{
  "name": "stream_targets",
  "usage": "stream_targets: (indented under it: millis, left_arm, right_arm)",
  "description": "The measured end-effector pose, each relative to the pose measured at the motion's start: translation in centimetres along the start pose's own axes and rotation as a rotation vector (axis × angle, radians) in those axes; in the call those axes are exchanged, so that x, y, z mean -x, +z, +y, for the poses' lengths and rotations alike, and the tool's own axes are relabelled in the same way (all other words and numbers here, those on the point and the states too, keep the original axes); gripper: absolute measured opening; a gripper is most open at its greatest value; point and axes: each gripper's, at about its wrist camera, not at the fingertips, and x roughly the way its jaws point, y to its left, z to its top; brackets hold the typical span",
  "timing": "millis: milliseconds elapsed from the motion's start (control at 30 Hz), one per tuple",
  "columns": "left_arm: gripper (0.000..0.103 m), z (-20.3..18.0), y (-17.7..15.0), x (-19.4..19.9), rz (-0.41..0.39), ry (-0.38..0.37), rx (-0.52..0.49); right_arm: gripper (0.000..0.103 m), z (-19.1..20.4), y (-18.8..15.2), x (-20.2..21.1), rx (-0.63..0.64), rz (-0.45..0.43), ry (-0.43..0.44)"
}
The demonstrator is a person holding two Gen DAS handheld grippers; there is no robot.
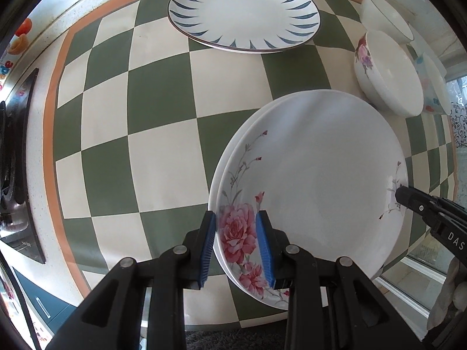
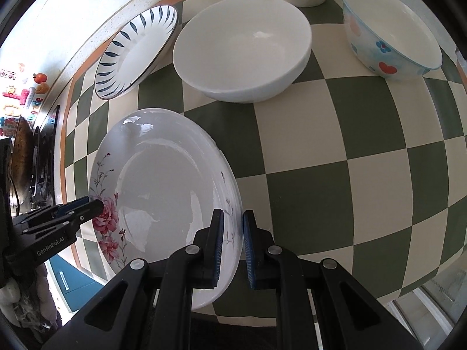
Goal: Organize plates and bowls
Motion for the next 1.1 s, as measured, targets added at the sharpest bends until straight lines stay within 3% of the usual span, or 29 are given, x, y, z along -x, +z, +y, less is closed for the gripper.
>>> stream_targets:
  millis: [367,600,733,867,967,1100]
  left_arm:
    - [0.025,0.0,-0.9,1.4,-0.021,-0.005,0.007]
    - [0.027,1.4,-0.9,6.7,-0.13,-0.023,0.025]
    - [0.032,3.1,1.9,9.6,-0.173,-0.107,0.087]
    - [0.032,5.5,6.3,10.6,-0.199,-0.147,0.151]
    - [0.032,7.5,10.2,9.4,-0.184,-0.173,0.214]
    - [0.032,10.1,14.4,5.7,-0.127,-0.221,0.296]
  right_arm:
    - [0.015,0.3,0.1,0.0,-0.008,0.009,-0.005]
    - [0.015,0.7,0.4,3.0,-0.021,-0.02,0.039]
    - [0.016,2.2,2.2,6.1,-0.004,-0.063,0.086]
    - [0.035,4.8,5.7,8.8,0.046,-0.11,0.134]
    - [0.043,6.7,9.8,9.5,0.075,-0.148,0.142]
    - [0.044,8.4,16.4,7.1,0.08,-0.142,0.126]
